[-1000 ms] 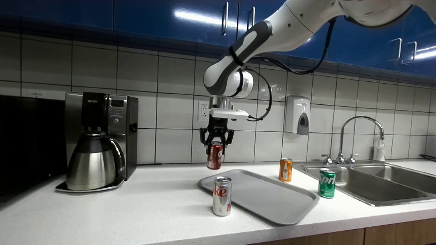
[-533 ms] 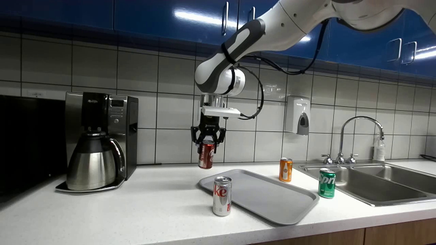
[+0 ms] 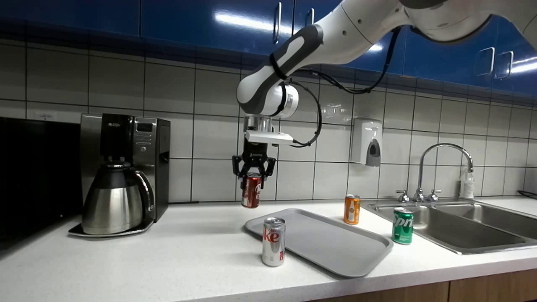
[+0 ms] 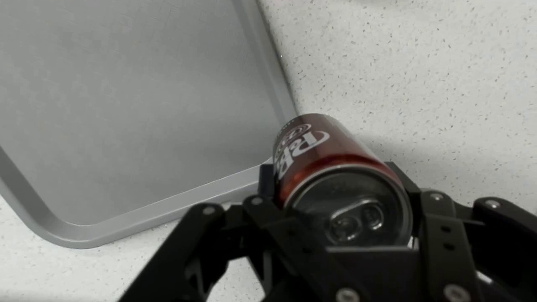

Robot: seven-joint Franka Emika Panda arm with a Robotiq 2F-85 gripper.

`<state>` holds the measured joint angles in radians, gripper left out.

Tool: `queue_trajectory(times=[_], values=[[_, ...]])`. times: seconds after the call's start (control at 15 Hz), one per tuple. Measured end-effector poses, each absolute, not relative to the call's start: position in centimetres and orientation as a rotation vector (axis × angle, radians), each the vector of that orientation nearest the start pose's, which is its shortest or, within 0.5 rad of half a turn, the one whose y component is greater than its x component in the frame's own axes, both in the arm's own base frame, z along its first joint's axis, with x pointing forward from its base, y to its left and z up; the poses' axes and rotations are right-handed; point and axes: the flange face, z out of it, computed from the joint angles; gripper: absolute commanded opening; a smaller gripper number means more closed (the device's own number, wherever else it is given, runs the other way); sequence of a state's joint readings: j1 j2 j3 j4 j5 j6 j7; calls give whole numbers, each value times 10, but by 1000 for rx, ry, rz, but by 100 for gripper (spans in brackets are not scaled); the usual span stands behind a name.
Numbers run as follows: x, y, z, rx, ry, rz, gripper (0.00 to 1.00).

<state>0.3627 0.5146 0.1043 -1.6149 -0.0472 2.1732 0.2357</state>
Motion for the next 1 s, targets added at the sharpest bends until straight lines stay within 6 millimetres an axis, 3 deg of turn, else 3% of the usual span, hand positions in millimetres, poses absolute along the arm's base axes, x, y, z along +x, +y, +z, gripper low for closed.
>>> queue_trajectory(times=[0.2, 0.67, 1.0], values=[[620, 307, 331, -3089, -383, -45, 38], [595, 384, 322, -3064, -446, 19, 38], [595, 401, 318, -3056, -461, 15, 38]])
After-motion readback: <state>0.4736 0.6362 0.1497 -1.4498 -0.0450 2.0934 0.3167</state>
